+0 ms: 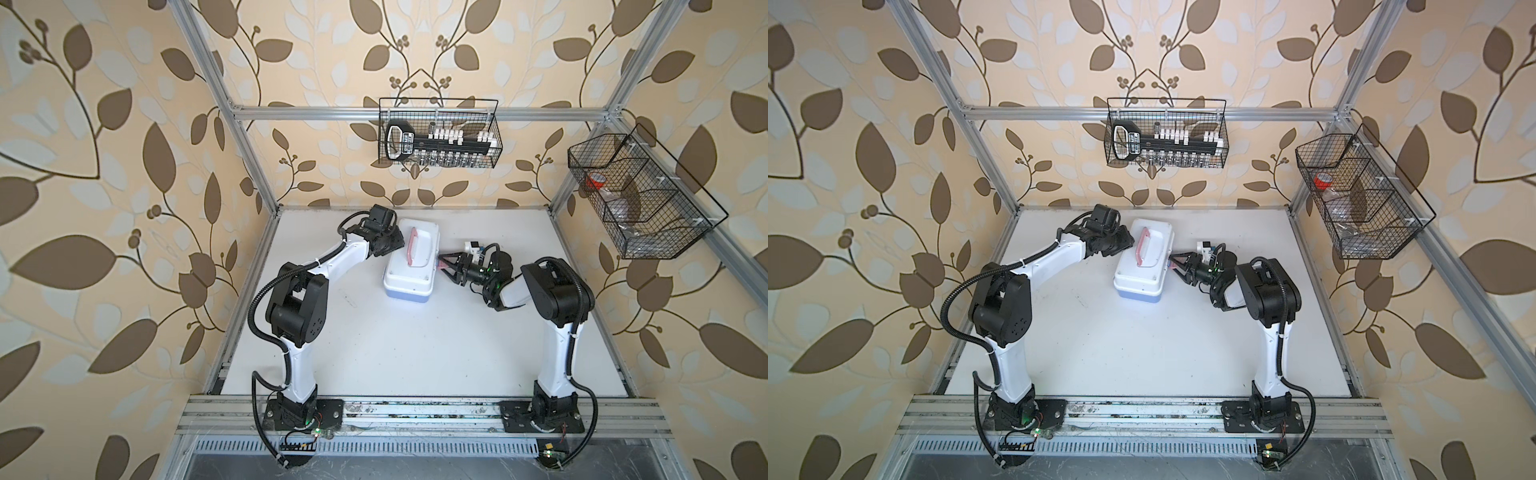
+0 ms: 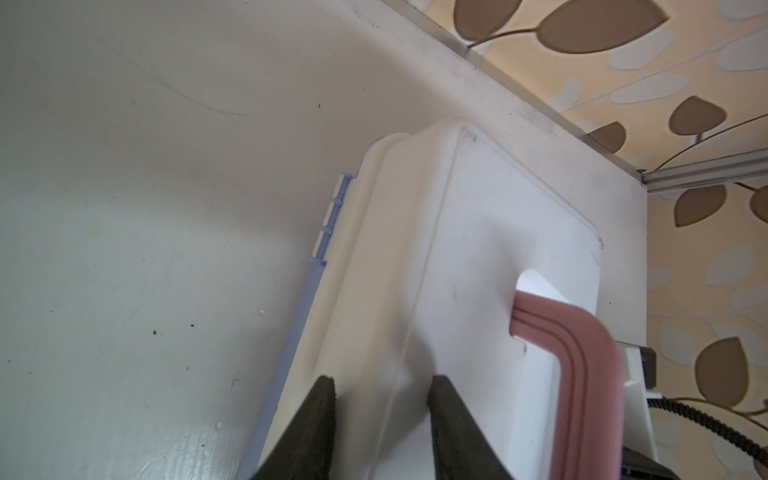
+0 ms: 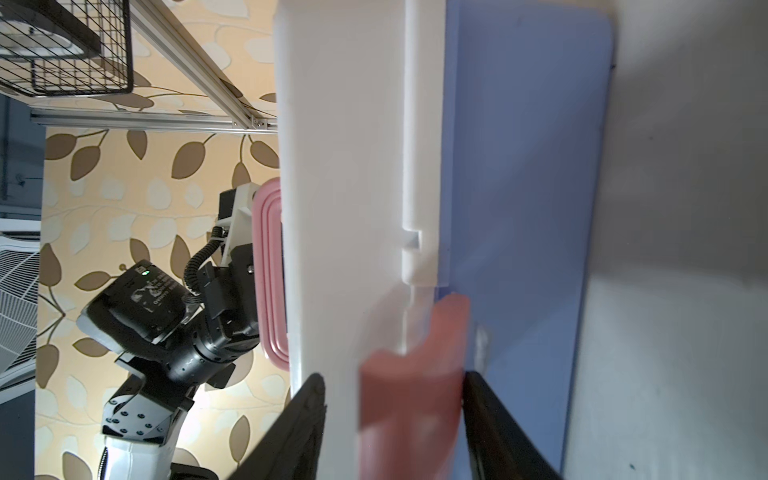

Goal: Pack the tool kit

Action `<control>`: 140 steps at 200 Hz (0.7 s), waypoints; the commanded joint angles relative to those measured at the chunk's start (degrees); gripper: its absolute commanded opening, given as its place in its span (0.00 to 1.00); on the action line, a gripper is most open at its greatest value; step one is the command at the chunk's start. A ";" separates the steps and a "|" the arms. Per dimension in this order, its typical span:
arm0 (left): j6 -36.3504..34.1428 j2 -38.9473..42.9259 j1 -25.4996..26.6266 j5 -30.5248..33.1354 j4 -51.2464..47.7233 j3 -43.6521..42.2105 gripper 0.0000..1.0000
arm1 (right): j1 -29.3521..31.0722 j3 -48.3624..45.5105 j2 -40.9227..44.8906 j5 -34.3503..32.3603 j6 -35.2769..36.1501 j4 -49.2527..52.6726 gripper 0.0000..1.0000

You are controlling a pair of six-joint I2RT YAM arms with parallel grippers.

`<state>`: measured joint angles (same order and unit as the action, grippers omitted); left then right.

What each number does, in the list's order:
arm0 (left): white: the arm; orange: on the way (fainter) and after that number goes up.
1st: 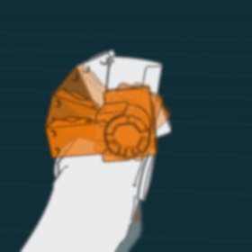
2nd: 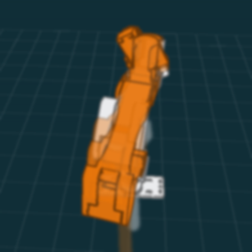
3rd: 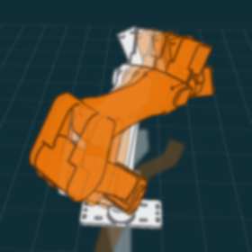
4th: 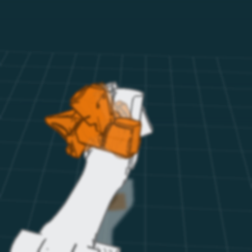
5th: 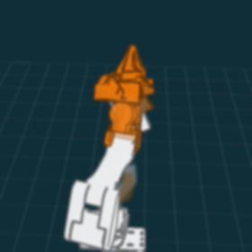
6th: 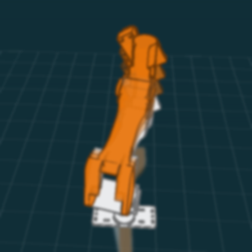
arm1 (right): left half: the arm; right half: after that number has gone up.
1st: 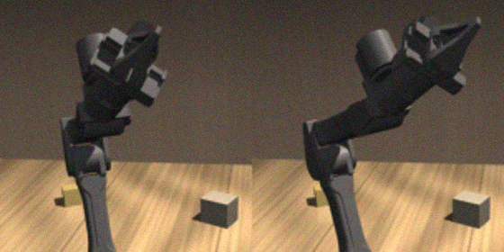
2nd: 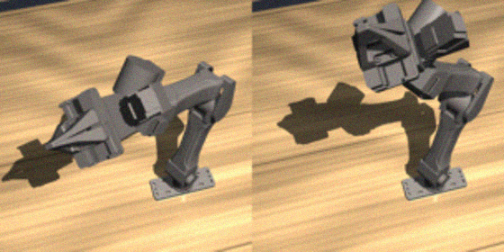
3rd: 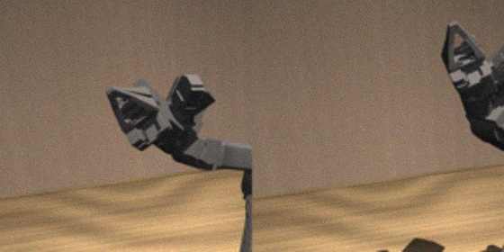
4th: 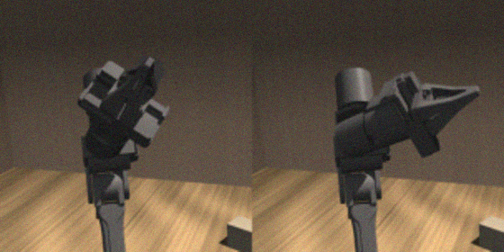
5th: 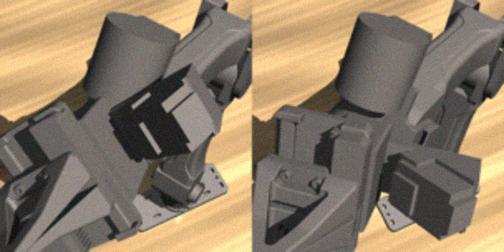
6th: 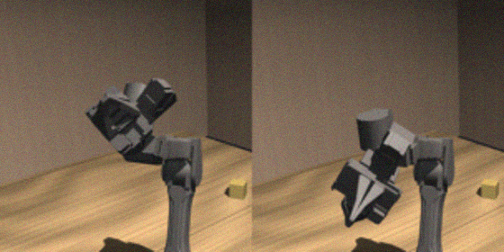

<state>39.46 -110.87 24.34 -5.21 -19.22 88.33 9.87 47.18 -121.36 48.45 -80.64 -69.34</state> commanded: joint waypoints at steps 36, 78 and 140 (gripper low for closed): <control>0.42 -3.65 1.85 -2.26 -5.45 -0.49 0.39 | 0.15 1.44 2.39 -0.11 2.20 2.55 0.47; 0.35 -3.63 1.84 -2.40 -5.51 -0.21 0.39 | -1.25 -0.32 5.23 0.10 2.14 2.55 0.46; 0.44 -3.66 1.85 -2.44 -5.34 -0.44 0.39 | -1.16 -0.69 6.69 0.22 2.65 3.69 0.42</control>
<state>39.46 -111.07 24.34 -5.15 -19.22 88.53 8.36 47.20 -115.42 48.47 -77.89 -65.54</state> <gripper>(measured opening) 0.390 0.432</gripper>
